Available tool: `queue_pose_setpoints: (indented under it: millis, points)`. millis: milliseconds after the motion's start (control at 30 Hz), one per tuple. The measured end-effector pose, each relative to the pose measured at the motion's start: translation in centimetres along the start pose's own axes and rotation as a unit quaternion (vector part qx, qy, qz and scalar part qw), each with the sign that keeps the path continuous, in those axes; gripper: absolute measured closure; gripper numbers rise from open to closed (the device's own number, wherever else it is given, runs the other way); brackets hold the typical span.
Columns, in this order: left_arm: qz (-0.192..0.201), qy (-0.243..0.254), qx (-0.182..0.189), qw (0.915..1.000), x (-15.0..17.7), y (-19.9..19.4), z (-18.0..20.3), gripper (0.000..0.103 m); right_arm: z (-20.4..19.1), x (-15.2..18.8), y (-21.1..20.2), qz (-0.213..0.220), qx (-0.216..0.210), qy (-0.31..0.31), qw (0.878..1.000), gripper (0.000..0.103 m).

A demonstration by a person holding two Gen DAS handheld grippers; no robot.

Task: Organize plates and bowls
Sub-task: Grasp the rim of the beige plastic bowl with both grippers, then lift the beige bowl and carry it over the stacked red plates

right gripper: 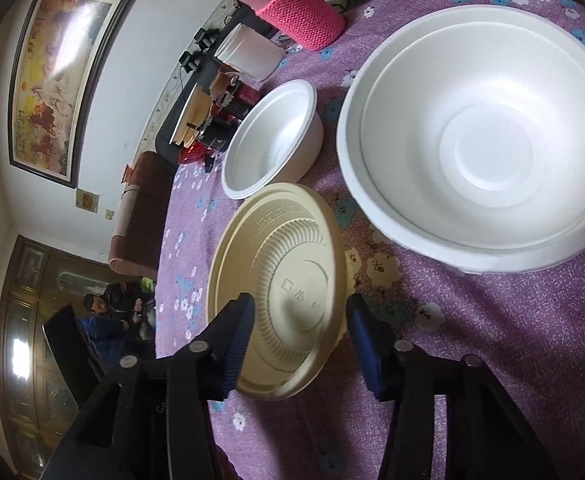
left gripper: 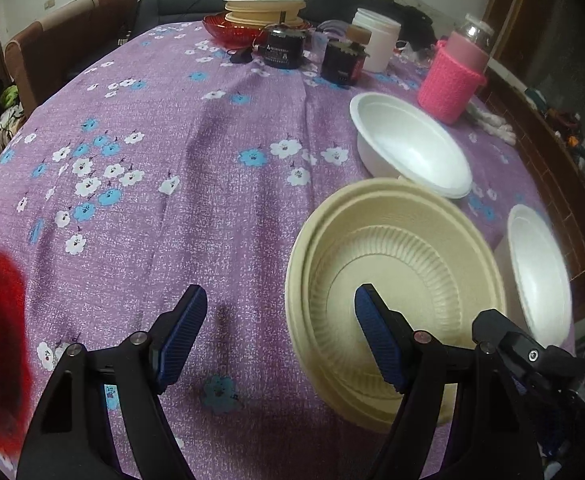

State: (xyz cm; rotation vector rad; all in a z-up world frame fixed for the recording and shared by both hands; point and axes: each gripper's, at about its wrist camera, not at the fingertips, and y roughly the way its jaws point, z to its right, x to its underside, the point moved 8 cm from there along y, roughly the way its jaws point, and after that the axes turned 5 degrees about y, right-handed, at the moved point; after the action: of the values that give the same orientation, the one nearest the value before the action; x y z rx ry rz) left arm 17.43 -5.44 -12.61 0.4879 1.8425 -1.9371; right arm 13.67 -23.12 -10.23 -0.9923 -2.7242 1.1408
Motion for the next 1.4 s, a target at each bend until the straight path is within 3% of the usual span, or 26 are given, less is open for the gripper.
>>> queue_pose_setpoints:
  millis: [133,233,767,1400]
  points:
    - [-0.011,0.008,-0.013,0.9998,0.3,0.7,0.0,0.074,0.4,0.1,0.1,0.003,0.016,-0.009,1.0,0.073]
    - [-0.006,0.016,-0.004,0.9998,0.3,0.7,0.5,0.09,0.6,0.2,0.1,0.003,0.022,-0.013,1.0,0.085]
    - [0.034,0.025,-0.022,0.9989,1.6,-3.9,-1.2,0.09,-1.3,2.8,-1.6,0.012,0.018,-0.061,0.998,0.09]
    - [0.061,-0.037,-0.047,0.9963,3.5,-8.6,-8.8,0.09,-7.1,8.6,-0.5,-0.021,-0.002,-0.133,0.991,0.091]
